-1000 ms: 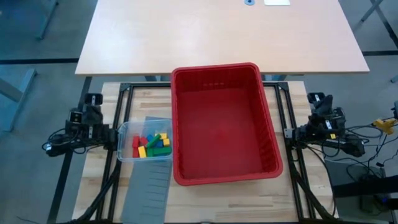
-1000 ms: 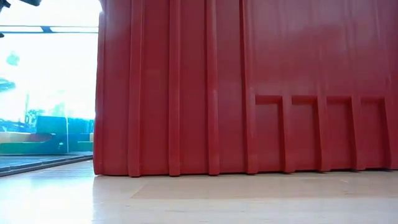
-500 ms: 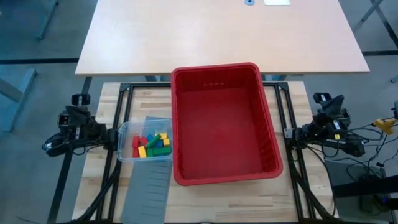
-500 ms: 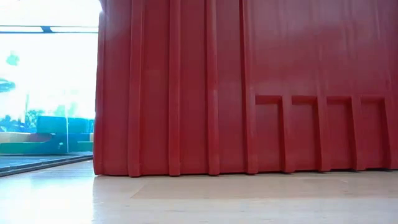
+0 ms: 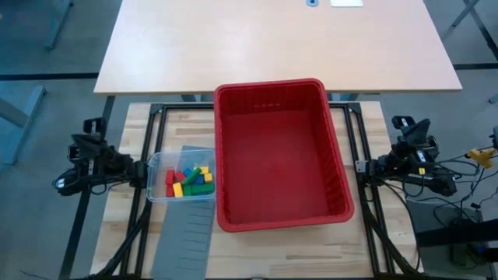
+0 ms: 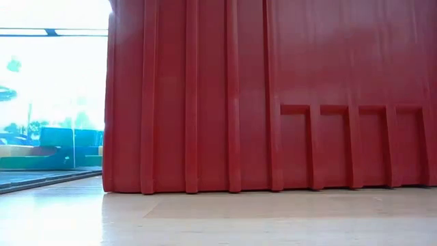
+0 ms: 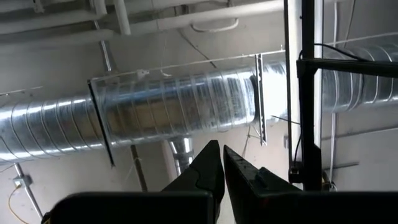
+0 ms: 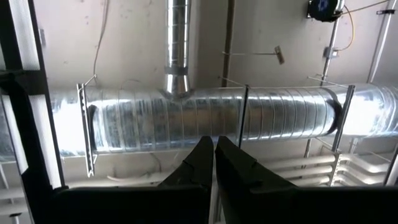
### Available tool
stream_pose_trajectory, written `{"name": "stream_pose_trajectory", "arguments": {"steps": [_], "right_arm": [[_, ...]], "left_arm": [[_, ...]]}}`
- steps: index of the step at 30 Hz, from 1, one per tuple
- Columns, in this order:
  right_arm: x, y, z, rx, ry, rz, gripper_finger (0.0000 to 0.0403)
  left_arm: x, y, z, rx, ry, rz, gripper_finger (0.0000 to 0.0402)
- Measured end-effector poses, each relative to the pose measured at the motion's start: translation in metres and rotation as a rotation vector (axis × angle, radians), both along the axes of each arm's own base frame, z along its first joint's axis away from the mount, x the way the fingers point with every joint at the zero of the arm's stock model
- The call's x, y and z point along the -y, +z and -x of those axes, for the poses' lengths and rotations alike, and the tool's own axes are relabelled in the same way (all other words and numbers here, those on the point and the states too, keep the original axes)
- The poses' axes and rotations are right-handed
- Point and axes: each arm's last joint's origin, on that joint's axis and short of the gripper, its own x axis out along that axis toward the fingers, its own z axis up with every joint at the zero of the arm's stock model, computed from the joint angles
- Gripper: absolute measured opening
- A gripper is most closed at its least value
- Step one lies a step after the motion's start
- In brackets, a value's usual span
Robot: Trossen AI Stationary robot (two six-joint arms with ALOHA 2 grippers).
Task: Sort blocks
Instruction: Return to Home Position
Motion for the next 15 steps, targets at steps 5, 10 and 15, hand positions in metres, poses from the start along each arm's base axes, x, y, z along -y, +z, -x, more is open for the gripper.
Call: {"name": "stream_pose_trajectory", "arguments": {"steps": [5,10,15], "right_arm": [[0.0,0.0,-0.0001,0.0,0.0,0.0,0.0],[0.0,0.0,-0.0003,-0.002,0.0,0.001,0.0],[0.0,0.0,-0.0003,-0.002,0.0,0.001,0.0]], "left_arm": [[-0.0001,-0.0008,-0.0006,-0.004,0.0,0.001,0.0],[-0.0002,-0.0008,-0.001,-0.008,0.0,0.001,0.0],[-0.0003,-0.0008,-0.0015,-0.013,0.0,0.002,0.0]]}}
